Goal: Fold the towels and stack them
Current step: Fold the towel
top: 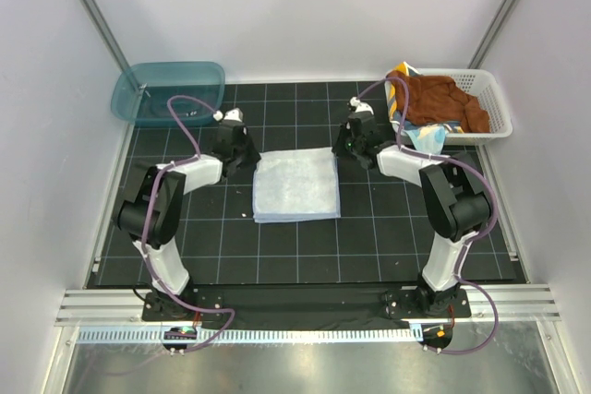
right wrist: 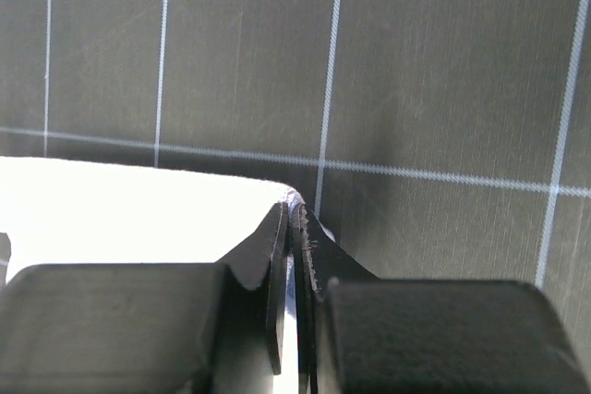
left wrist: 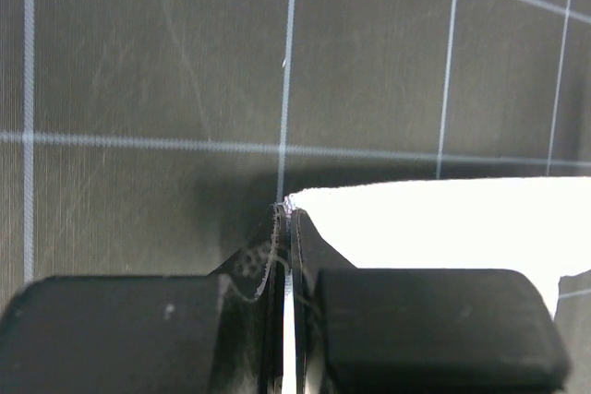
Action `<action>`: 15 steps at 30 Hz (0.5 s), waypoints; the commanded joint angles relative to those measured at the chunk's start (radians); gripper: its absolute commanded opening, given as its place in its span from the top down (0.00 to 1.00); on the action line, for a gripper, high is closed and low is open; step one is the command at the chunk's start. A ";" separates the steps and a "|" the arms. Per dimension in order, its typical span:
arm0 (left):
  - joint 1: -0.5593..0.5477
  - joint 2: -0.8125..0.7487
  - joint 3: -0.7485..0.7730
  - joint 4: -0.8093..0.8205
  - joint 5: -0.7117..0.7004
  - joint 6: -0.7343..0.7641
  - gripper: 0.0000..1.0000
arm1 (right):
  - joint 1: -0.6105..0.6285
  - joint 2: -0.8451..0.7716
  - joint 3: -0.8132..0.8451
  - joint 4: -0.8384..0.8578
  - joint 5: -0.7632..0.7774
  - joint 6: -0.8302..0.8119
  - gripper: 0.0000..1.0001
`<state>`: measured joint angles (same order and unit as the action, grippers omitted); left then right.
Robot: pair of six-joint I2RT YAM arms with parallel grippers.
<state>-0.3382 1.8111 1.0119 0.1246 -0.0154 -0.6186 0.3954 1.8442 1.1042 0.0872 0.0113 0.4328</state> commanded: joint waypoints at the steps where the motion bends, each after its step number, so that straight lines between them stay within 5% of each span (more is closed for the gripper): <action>1: 0.005 -0.061 -0.039 0.070 0.012 0.010 1.00 | 0.016 -0.086 -0.047 0.075 0.003 0.012 0.98; 15: 0.004 -0.179 -0.150 0.099 0.060 -0.004 1.00 | 0.046 -0.207 -0.188 0.111 0.035 0.023 0.98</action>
<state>-0.3382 1.6787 0.8684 0.1688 0.0257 -0.6216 0.4389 1.6932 0.9226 0.1429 0.0139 0.4507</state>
